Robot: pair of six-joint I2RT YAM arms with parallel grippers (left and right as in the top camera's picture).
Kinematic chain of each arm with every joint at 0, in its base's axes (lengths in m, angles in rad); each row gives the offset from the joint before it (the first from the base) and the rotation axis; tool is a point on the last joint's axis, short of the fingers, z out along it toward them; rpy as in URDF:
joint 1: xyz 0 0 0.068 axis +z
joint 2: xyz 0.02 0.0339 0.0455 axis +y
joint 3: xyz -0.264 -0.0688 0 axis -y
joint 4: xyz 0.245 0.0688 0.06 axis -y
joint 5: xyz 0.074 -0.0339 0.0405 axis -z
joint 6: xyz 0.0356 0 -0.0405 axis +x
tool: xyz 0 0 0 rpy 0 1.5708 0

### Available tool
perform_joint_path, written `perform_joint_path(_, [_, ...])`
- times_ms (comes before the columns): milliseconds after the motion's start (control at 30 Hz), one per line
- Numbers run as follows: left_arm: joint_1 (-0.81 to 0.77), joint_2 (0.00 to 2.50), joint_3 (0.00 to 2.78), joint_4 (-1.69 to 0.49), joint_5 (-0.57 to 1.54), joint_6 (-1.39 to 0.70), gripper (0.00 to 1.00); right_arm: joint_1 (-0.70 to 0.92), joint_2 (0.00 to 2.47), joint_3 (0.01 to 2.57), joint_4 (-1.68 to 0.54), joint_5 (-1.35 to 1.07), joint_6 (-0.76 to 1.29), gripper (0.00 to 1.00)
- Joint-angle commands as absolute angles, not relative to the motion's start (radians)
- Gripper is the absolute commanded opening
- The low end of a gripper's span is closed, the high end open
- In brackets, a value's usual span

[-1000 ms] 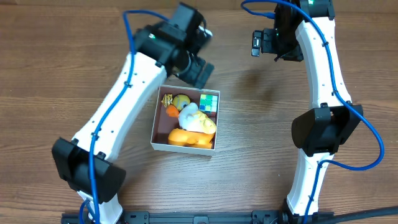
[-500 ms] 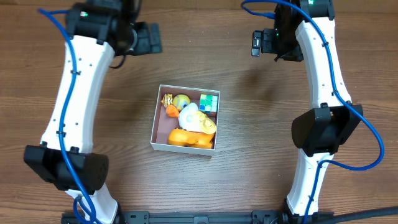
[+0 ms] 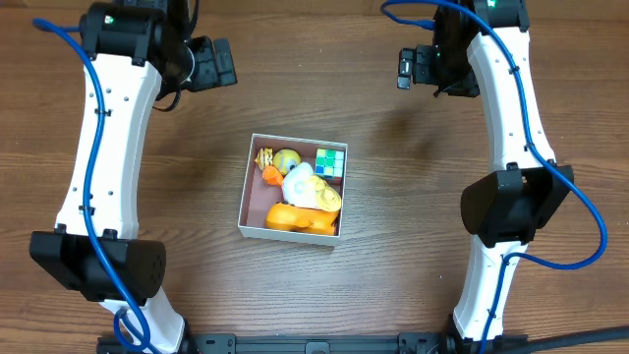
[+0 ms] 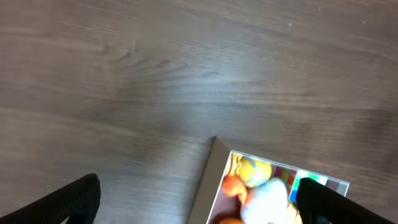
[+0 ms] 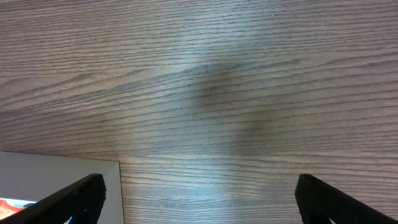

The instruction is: Pack container

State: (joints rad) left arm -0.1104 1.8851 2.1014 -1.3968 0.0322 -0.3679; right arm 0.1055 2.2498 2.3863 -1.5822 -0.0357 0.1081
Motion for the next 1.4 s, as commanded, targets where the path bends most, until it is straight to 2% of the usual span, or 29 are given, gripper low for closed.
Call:
perform_joint_path(0, [-0.101,1.898,2.123,-1.441,0.025,-0.370,1.00,0.107,2.241,2.408,-1.577,-0.023,0.117,1.00])
perform_joint_path(133, [-0.097,1.832,2.123,-1.425,-0.001,-0.370,1.00,0.107,2.241,2.408,-1.577,-0.023,0.117,1.00])
perform_joint_path(433, [-0.096,1.485,2.110,-1.204,-0.109,-0.257,1.00,0.107,2.241,2.408,-1.577,-0.023,0.117,1.00])
perform_joint_path(567, [-0.077,1.332,1.974,-1.088,-0.130,-0.236,1.00,0.107,2.241,2.408,-1.577,-0.023,0.117,1.00])
perform_joint_path(933, [0.065,0.782,1.051,-0.516,0.036,-0.236,1.00,0.107,2.241,2.408,-1.577,-0.023,0.117,1.00])
perform_joint_path(1133, [0.071,0.491,0.639,-0.418,0.040,-0.236,1.00,0.107,2.241,2.408,-1.577,-0.023,0.117,1.00])
perform_joint_path(1367, [0.072,0.205,0.325,-0.423,0.073,-0.243,1.00,0.107,2.241,2.408,-1.577,-0.023,0.117,1.00])
